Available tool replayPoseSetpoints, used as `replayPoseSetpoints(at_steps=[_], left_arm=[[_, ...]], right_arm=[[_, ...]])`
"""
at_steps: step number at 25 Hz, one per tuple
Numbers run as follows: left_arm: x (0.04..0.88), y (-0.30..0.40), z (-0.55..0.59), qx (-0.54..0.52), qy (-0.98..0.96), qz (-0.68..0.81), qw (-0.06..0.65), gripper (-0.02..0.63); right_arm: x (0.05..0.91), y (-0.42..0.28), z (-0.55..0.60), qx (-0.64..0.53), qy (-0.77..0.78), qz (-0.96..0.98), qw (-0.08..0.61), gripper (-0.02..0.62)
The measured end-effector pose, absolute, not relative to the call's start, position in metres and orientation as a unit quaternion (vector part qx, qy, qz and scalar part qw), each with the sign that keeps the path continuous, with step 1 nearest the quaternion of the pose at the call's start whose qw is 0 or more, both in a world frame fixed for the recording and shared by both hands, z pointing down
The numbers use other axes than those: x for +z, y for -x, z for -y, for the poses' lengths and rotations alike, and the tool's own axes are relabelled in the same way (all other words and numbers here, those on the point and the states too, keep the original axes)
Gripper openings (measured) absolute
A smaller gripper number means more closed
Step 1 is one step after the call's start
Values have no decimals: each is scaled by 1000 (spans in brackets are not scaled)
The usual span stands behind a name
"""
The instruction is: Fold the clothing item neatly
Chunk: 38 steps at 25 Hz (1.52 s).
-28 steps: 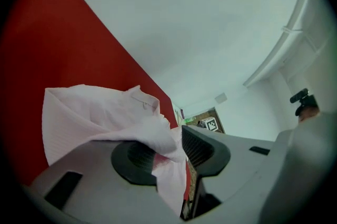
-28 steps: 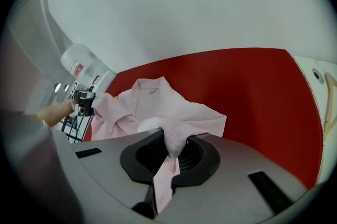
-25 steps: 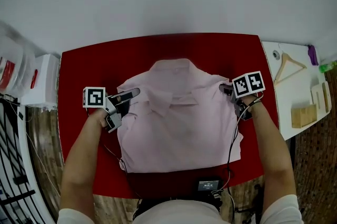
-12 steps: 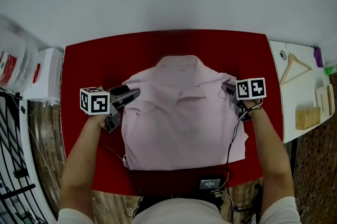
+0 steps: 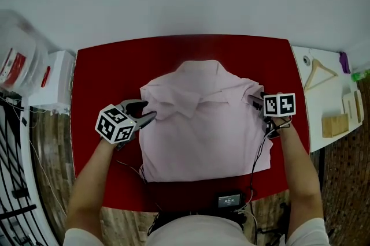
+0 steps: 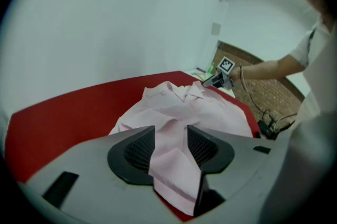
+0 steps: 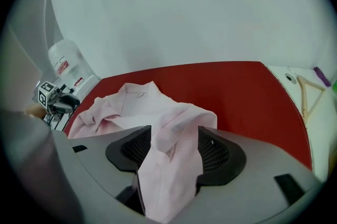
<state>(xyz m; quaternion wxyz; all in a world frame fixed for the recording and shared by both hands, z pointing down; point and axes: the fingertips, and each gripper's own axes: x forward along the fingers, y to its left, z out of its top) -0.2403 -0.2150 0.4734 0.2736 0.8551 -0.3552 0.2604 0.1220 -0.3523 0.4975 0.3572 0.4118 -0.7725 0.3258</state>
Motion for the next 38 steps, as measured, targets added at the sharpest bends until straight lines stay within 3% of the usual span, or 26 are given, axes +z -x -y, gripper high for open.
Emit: replayPoseSetpoints(at_steps=[6,15,16,17,18,25,27,30,38], left_arm=[[500,217,218,369,-849,322,197,189],[548,205,238,459,-801,315,219,188],[550,208,240,462,-795,328,215,147],[548,213,243,458,-790,348,211,24],[543,219,247,445,-788,369,211,5],[498,261,259,307,-792,450,274,6],[507,255,246,339,-798,419,270,18],[526,241,229,389,-801,375,258,152],[553,223,229,495,-791,312,177,180]], right_arm=[[480,-110,304,313,-410,785,344,252],[492,-85,243,323,-351,808,346,252],[495,-82,242,324,-341,811,347,252],[498,-77,242,324,-332,815,348,252],[502,-73,242,325,-322,817,351,252],[532,-56,239,329,-280,818,380,250],[537,-54,239,329,-274,817,385,250],[544,-54,238,331,-270,815,392,250],[553,-53,239,324,-273,810,404,250]])
